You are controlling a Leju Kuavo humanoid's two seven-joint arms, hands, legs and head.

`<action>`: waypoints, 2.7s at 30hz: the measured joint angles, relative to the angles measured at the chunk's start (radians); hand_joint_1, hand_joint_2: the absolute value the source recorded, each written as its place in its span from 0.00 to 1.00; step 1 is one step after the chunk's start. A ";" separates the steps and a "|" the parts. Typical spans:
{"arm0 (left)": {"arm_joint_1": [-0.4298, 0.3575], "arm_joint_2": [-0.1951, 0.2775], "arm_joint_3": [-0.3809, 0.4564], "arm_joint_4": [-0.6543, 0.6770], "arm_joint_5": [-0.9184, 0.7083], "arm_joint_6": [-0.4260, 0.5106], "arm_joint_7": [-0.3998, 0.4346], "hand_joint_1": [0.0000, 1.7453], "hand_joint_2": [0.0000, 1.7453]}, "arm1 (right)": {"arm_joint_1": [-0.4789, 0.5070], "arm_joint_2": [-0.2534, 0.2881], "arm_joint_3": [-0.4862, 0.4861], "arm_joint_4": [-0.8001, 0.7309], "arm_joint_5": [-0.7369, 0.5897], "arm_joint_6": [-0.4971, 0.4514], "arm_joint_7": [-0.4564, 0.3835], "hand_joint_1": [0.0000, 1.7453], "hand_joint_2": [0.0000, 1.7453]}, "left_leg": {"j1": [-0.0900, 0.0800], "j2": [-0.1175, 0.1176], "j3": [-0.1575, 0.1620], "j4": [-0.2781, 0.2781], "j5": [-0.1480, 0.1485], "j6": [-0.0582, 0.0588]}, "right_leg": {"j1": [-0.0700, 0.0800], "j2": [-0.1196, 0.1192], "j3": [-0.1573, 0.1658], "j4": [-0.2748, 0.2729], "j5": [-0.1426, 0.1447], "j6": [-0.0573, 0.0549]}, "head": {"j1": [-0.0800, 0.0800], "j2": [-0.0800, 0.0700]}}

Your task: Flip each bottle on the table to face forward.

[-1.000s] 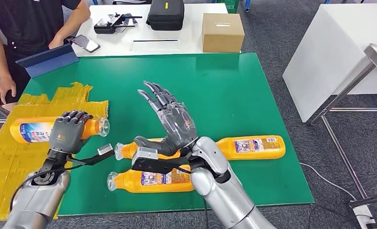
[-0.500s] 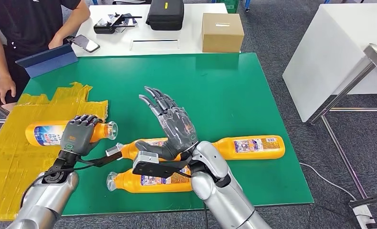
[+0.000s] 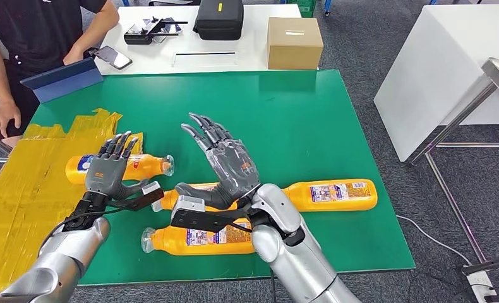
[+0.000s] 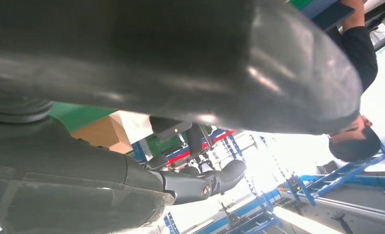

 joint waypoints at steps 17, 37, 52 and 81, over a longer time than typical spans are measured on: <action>0.003 -0.018 0.091 -0.012 0.056 0.000 -0.077 0.00 0.00 | 0.002 0.000 -0.002 0.000 0.033 0.015 -0.002 0.00 0.00 | 0.000 0.000 0.000 0.000 0.000 0.000 | 0.000 0.000 0.000 0.000 0.000 0.000 | 0.000 0.000; 0.393 -0.105 0.526 -0.729 1.574 -0.809 -0.431 0.00 0.00 | 0.228 -0.068 0.019 -0.158 0.088 0.045 -0.072 0.00 1.00 | 0.000 0.003 -0.001 -0.001 -0.004 -0.003 | 0.000 0.004 -0.003 0.000 -0.002 -0.001 | 0.000 0.000; 0.559 -0.182 0.472 -1.033 1.559 -0.760 -0.433 0.00 0.00 | 0.457 -0.111 -0.005 -0.332 0.286 0.142 0.044 0.00 1.00 | 0.000 -0.003 0.001 -0.001 -0.002 -0.003 | -0.001 -0.001 0.000 -0.001 -0.001 -0.001 | 0.000 0.000; 0.490 -0.182 0.434 -0.917 1.554 -0.763 -0.433 0.00 0.00 | 0.430 -0.083 -0.086 -0.049 0.403 0.141 0.119 0.00 1.00 | 0.000 -0.003 0.001 -0.001 -0.002 -0.003 | -0.001 -0.001 0.001 0.000 -0.001 -0.001 | 0.000 0.000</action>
